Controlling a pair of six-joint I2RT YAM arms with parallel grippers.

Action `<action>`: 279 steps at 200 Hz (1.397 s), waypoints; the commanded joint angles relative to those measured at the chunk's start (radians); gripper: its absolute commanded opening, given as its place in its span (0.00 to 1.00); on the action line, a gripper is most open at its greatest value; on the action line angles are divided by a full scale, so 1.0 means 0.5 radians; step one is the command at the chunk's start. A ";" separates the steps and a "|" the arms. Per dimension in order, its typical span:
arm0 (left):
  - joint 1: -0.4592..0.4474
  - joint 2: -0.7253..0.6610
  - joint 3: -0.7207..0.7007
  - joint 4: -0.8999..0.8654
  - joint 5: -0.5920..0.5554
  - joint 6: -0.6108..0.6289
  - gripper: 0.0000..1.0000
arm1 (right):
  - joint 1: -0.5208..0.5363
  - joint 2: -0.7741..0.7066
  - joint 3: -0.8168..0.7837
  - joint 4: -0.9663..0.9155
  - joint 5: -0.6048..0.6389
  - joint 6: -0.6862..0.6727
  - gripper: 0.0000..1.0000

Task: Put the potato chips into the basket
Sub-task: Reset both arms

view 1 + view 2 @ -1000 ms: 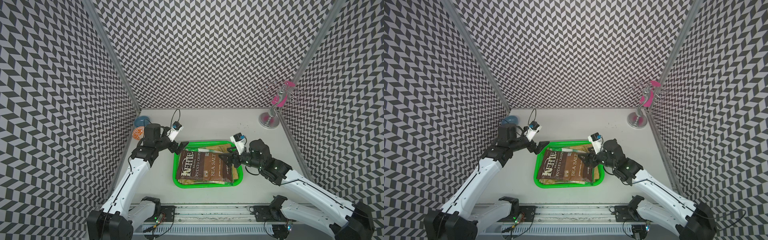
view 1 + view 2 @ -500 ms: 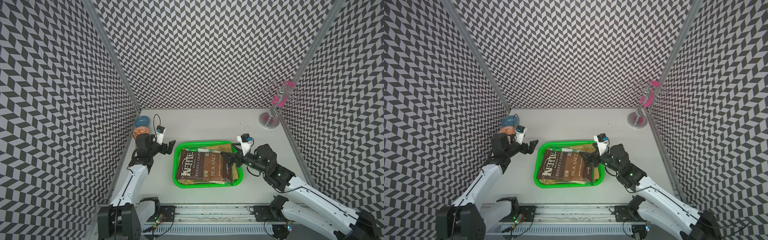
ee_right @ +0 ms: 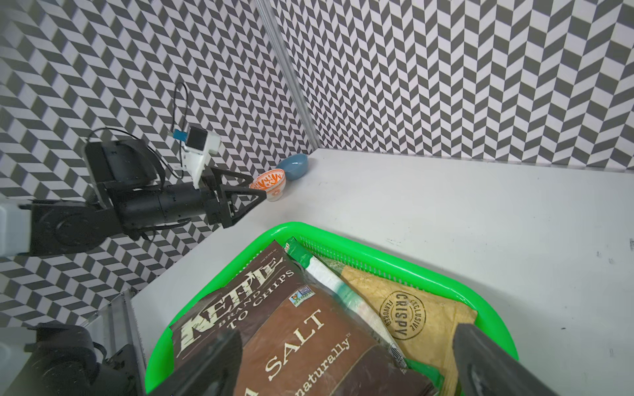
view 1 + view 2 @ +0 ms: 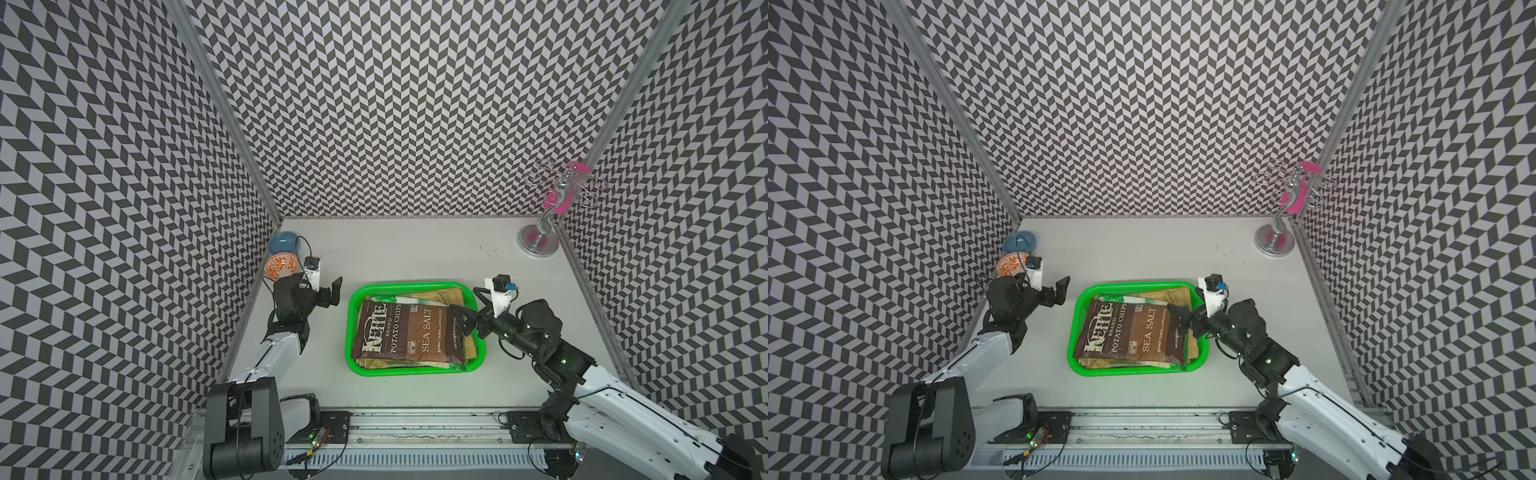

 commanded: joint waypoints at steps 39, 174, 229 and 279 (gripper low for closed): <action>0.047 -0.011 -0.189 0.523 0.113 -0.130 0.99 | 0.001 -0.161 -0.135 0.299 -0.054 -0.060 1.00; -0.043 0.751 -0.488 1.958 -0.036 -0.343 0.99 | 0.001 -0.307 -0.416 0.499 0.322 -0.230 1.00; -0.149 0.733 -0.381 1.706 -0.241 -0.285 0.99 | 0.001 -0.165 -0.363 0.475 0.517 -0.114 1.00; -0.149 0.734 -0.382 1.706 -0.242 -0.285 0.99 | -0.005 -0.068 -0.312 0.578 0.651 -0.311 1.00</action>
